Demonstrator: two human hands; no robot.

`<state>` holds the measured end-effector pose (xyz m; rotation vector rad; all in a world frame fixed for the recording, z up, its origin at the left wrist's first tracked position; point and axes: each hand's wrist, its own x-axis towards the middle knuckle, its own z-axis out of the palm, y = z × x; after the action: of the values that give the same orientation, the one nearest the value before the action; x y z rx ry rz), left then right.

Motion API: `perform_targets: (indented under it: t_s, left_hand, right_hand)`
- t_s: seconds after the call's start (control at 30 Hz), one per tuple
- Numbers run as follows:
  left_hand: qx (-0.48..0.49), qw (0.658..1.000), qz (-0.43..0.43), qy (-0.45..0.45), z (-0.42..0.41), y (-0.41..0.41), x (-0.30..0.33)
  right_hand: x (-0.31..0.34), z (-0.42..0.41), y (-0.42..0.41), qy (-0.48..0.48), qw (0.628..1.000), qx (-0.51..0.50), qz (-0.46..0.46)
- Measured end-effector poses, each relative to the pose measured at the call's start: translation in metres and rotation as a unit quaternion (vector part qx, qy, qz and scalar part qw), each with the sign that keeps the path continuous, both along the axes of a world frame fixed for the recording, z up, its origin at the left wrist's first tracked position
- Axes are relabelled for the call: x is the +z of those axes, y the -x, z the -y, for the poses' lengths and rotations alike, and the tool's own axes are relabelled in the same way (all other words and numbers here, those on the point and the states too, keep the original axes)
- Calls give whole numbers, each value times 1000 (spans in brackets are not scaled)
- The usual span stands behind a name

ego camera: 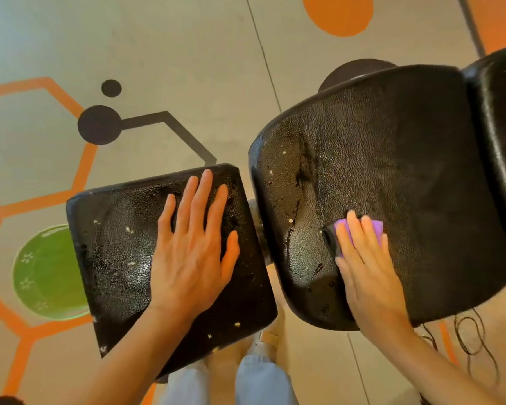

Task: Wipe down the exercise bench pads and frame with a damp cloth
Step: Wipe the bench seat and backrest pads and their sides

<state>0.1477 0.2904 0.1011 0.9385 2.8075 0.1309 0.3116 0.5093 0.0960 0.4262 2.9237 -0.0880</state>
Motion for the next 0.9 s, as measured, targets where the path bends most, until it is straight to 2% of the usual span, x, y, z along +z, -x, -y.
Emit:
perform_targets:
  t_s: [0.13, 0.2, 0.4, 0.47, 0.57, 0.63, 0.77, 0.83, 0.9]
  left_hand:
    - [-1, 1000, -3, -1, 0, 0, 0]
    - [-2, 1000, -6, 1, 0, -1, -2]
    - [-3, 1000, -5, -11, 0, 0, -2]
    - [-5, 1000, -3, -11, 0, -1, -2]
    - [-2, 1000, -9, -10, 1, -1, -3]
    - [-2, 1000, -9, -9, 1, -1, -3]
    - [1, 1000, -7, -10, 1, -1, -4]
    - [0, 1000, -11, -13, 1, -1, -4]
    - [-1, 1000, -12, -13, 0, -1, -4]
  right_hand:
    - [-6, -21, 119, 54, 995, -32, -83]
    - [-9, -22, 146, 62, 991, -51, -105]
    - [1, -2, 35, 78, 995, 48, -27]
    - [-5, -8, 75, 74, 995, 39, -52]
    - [-9, -13, 158, 80, 989, -27, -120]
    - [-12, -7, 151, 91, 986, -44, -129]
    - [-2, 17, 51, 102, 993, 13, -60]
    - [-6, 7, 70, 118, 990, 26, -72]
    - [-12, -3, 133, 103, 988, -14, -117]
